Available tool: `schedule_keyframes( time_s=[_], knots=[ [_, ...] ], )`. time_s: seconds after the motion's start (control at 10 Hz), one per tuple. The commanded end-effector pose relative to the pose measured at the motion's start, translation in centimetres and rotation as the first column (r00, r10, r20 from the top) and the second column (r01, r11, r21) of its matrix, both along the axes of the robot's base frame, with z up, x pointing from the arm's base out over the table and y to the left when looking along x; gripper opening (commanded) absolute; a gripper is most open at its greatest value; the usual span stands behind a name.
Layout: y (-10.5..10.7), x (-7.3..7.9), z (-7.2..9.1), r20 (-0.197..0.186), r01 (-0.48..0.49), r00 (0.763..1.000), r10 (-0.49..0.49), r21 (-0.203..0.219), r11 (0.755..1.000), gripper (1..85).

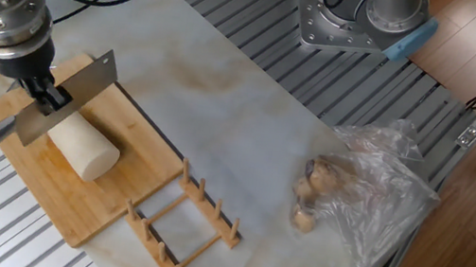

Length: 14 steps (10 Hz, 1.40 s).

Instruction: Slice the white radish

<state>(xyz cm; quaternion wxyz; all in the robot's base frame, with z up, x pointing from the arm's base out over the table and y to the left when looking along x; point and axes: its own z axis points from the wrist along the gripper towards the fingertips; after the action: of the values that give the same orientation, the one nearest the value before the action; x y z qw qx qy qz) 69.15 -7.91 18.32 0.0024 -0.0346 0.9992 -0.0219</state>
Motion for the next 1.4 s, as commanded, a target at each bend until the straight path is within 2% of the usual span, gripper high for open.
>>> schedule_keyframes(
  time_s=[0.0, 0.4, 0.8, 0.9, 1.3],
  knots=[
    [-0.4, -0.5, 0.7, -0.008, -0.053, 0.999, 0.053, 0.012, 0.999, 1.3],
    [0.0, -1.3, 1.3, -0.017, -0.103, 0.995, 0.103, 0.032, 0.994, 1.3],
    [0.9, -0.9, 1.4, -0.011, -0.159, 0.987, 0.160, 0.047, 0.986, 1.3],
    [1.5, -0.9, 1.3, -0.009, -0.173, 0.985, 0.173, 0.062, 0.983, 1.3],
    [1.7, -0.9, 1.7, -0.023, -0.161, 0.986, 0.162, 0.042, 0.986, 1.3]
  ],
)
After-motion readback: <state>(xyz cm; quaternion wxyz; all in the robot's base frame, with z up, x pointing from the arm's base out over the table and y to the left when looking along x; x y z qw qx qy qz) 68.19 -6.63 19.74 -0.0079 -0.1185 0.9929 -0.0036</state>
